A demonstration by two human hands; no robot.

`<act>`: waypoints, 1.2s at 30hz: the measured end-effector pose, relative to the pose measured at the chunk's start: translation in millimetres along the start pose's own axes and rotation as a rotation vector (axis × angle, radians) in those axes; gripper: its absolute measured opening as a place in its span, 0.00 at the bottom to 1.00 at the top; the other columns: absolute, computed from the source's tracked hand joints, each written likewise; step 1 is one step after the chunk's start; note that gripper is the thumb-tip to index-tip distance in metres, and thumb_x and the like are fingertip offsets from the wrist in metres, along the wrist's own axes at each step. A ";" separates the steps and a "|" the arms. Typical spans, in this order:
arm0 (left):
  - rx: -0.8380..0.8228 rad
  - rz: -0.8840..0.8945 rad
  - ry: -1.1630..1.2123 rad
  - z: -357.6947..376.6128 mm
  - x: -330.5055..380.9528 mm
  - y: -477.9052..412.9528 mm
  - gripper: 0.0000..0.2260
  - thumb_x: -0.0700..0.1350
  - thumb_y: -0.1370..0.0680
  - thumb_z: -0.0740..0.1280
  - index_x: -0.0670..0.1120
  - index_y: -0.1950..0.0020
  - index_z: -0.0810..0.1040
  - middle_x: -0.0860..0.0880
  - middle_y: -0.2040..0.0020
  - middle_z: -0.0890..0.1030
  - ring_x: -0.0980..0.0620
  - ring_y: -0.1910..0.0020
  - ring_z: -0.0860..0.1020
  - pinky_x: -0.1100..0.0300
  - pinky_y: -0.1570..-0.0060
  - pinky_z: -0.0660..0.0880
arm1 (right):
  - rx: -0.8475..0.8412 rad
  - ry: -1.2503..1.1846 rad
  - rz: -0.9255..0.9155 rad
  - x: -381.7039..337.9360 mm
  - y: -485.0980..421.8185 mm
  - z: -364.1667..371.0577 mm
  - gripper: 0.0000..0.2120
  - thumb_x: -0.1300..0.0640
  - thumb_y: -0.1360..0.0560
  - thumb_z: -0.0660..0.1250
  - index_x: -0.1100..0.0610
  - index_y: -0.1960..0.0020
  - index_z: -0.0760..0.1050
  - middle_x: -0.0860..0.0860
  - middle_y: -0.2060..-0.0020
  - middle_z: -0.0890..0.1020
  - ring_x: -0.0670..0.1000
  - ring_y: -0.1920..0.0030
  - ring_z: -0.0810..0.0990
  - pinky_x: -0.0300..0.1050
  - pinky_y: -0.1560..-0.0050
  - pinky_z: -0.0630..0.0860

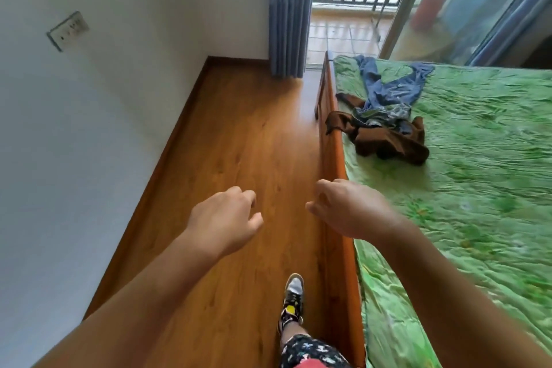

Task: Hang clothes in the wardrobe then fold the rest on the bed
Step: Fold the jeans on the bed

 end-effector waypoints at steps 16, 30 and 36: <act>-0.009 0.213 -0.027 -36.9 43.3 -333.5 0.15 0.60 0.19 0.62 0.55 0.37 0.77 0.57 0.47 0.77 0.56 0.56 0.78 0.69 0.66 0.73 | 0.002 -0.035 0.195 140.0 -240.9 -93.3 0.17 0.35 0.19 0.58 0.45 0.40 0.72 0.46 0.53 0.77 0.50 0.55 0.76 0.42 0.66 0.66; -0.191 0.715 -0.088 -34.2 87.7 -633.4 0.14 0.58 0.21 0.59 0.54 0.41 0.77 0.53 0.47 0.77 0.50 0.52 0.80 0.52 0.59 0.81 | -0.053 -0.149 0.671 260.2 -405.5 -118.4 0.13 0.35 0.21 0.58 0.45 0.51 0.66 0.49 0.48 0.80 0.56 0.45 0.80 0.56 0.48 0.78; -0.305 0.896 -0.133 -19.3 140.0 -706.0 0.12 0.54 0.21 0.61 0.51 0.41 0.76 0.51 0.48 0.76 0.47 0.52 0.79 0.54 0.61 0.77 | -0.066 -0.202 0.871 308.7 -416.1 -124.0 0.17 0.36 0.20 0.58 0.46 0.39 0.70 0.50 0.43 0.80 0.56 0.43 0.80 0.52 0.53 0.76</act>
Point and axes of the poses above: each hand's wrist, its own y-axis away from the middle knuckle, its own z-axis out of the palm, x = y × z, the point moved 4 cm from there along -y, towards the middle knuckle
